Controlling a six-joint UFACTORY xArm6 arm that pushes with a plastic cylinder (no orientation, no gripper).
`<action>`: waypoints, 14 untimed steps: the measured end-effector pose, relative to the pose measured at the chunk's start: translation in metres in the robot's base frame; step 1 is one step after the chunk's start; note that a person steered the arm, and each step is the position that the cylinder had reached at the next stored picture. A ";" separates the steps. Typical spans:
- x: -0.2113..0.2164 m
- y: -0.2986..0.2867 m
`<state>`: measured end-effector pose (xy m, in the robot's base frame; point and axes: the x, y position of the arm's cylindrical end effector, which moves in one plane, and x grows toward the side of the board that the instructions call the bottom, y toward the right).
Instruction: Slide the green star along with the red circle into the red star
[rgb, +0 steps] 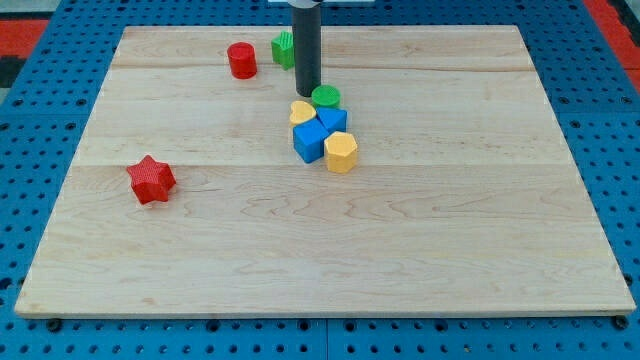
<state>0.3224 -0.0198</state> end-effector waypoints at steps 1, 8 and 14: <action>0.000 -0.011; -0.065 -0.086; -0.049 -0.162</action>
<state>0.2730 -0.1818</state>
